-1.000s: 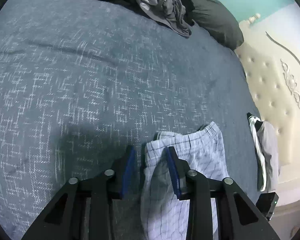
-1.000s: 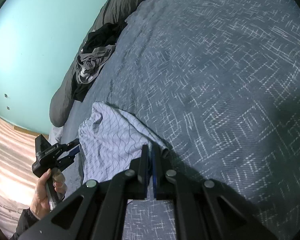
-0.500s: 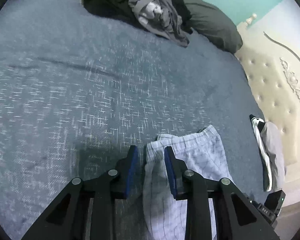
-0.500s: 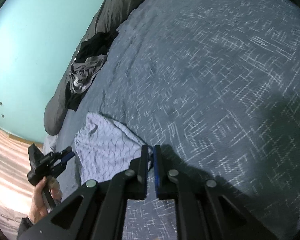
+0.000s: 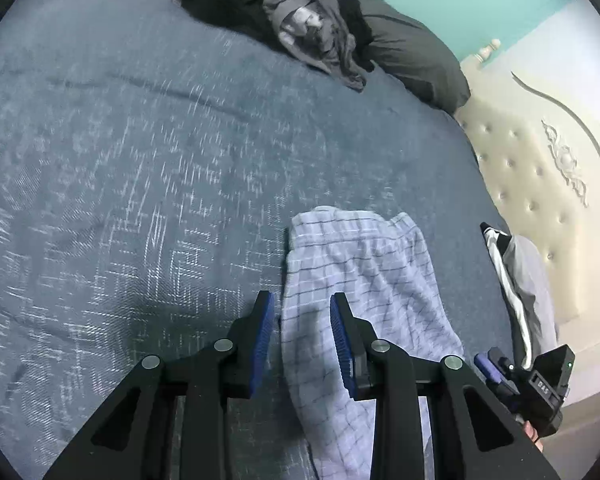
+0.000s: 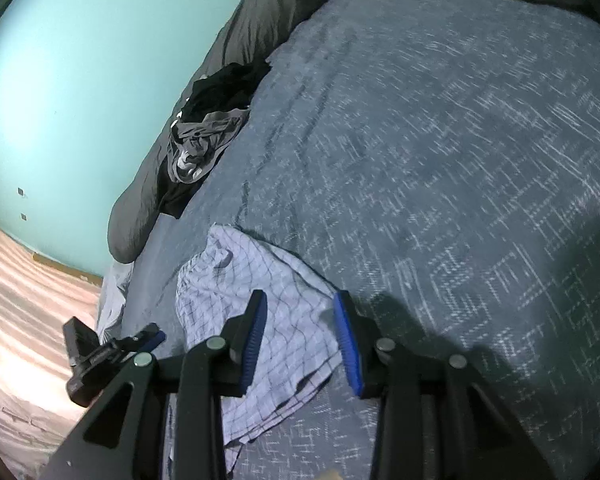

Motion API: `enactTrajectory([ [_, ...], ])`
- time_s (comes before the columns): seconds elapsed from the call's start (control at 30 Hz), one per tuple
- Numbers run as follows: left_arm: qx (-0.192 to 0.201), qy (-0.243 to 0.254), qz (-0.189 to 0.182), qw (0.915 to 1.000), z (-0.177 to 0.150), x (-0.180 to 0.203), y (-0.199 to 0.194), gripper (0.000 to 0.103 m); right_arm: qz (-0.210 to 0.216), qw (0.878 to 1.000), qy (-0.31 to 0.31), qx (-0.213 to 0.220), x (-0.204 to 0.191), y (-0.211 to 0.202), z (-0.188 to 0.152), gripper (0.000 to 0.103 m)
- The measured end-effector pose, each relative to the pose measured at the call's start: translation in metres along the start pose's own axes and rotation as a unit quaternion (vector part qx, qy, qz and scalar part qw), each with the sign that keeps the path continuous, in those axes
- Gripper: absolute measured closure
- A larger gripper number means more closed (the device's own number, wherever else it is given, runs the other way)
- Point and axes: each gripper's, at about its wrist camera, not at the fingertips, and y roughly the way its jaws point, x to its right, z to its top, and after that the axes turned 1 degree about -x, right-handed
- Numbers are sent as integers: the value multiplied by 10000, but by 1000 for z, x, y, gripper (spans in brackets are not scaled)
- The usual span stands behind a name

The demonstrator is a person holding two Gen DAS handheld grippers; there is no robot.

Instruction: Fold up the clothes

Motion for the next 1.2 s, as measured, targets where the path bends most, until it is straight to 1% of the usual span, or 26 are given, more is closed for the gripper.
enactTrajectory([
  [0.07,16,-64,-53,10000,3,-5,4,71,19,9999,-126,-23,-9,3,2,67],
  [0.23,-50,23,-147,9999,14,-9,13,71,40,9988,-478,-101,-33,14,11,67],
  [0.4,-82,61,-246,9996,24,-14,19,71,-78,9926,-1062,-585,-72,55,42,67],
  [0.63,-207,233,-391,9987,33,-11,32,69,-325,9758,-1787,-1217,-111,122,69,67],
  [0.7,-236,226,-410,9986,35,-12,35,69,-587,9681,-2014,-1370,-119,143,73,67],
  [0.9,-331,211,-477,9981,39,-13,42,68,-717,9566,-2284,-1664,-125,178,76,67],
  [0.93,-339,213,-482,9980,39,-14,43,68,-720,9551,-2325,-1691,-125,182,76,69],
  [1.0,-352,184,-513,9979,40,-15,44,68,-700,9532,-2403,-1695,-125,187,76,78],
  [1.03,-354,166,-534,9978,40,-16,44,68,-672,9531,-2431,-1673,-125,187,76,90],
  [1.13,-354,160,-559,9977,40,-17,45,68,-609,9524,-2507,-1625,-125,187,75,96],
  [1.2,-325,210,-535,9978,41,-16,44,68,-649,9503,-2589,-1602,-127,187,74,97],
])
